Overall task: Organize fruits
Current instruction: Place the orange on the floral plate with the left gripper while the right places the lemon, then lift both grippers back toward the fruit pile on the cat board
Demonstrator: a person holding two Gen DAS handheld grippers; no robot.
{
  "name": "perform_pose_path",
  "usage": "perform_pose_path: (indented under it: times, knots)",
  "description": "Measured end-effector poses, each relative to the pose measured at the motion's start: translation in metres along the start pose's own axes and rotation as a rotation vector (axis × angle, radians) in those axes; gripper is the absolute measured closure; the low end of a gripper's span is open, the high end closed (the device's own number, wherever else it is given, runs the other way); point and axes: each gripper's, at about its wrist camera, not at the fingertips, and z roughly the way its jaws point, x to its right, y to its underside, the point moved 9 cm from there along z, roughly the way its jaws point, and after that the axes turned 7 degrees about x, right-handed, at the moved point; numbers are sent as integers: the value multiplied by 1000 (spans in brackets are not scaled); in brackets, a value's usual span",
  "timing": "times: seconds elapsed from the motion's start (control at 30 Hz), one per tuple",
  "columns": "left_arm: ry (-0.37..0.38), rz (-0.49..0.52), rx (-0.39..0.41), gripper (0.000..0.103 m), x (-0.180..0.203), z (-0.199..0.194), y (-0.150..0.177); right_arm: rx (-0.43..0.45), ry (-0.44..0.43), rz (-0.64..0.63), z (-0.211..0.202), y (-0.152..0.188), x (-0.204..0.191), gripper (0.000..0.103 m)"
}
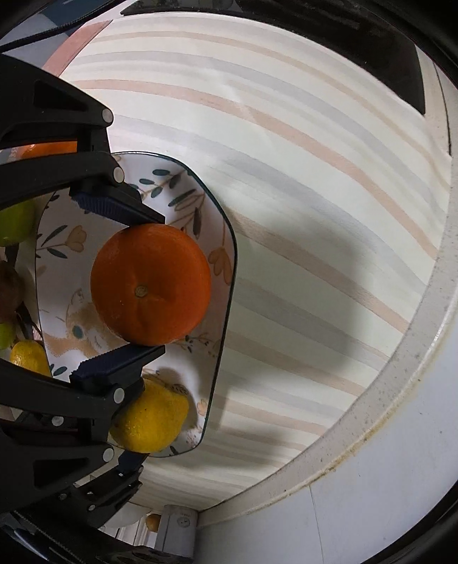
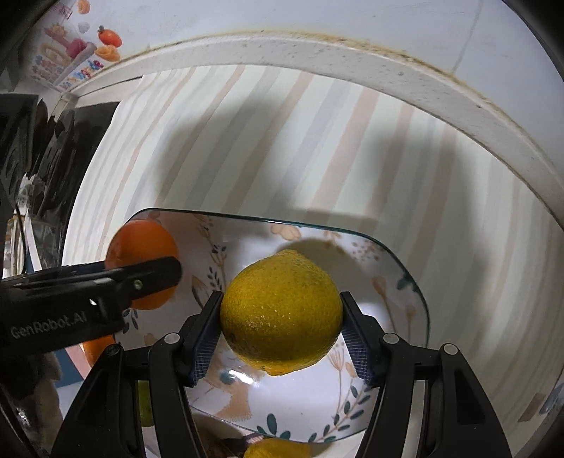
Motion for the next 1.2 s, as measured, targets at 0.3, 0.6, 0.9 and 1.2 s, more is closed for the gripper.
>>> perform_pose_path:
  times: [0.3,0.6,0.9,1.2]
  knots:
    - [-8,-19,-26,40,-4,5,-3,-53,-43,27,6,-2,6,24]
    - [-60,-1,53,12,-10,-30,-5,-50,15,12,-29,10,21,10]
    - [-216,40,201,12,-18,-80,35,-20,107,-7,-68,54,35,10]
    - [-260,61,343,12,-14,-121,99,79,115,-43,-118,100,30,10]
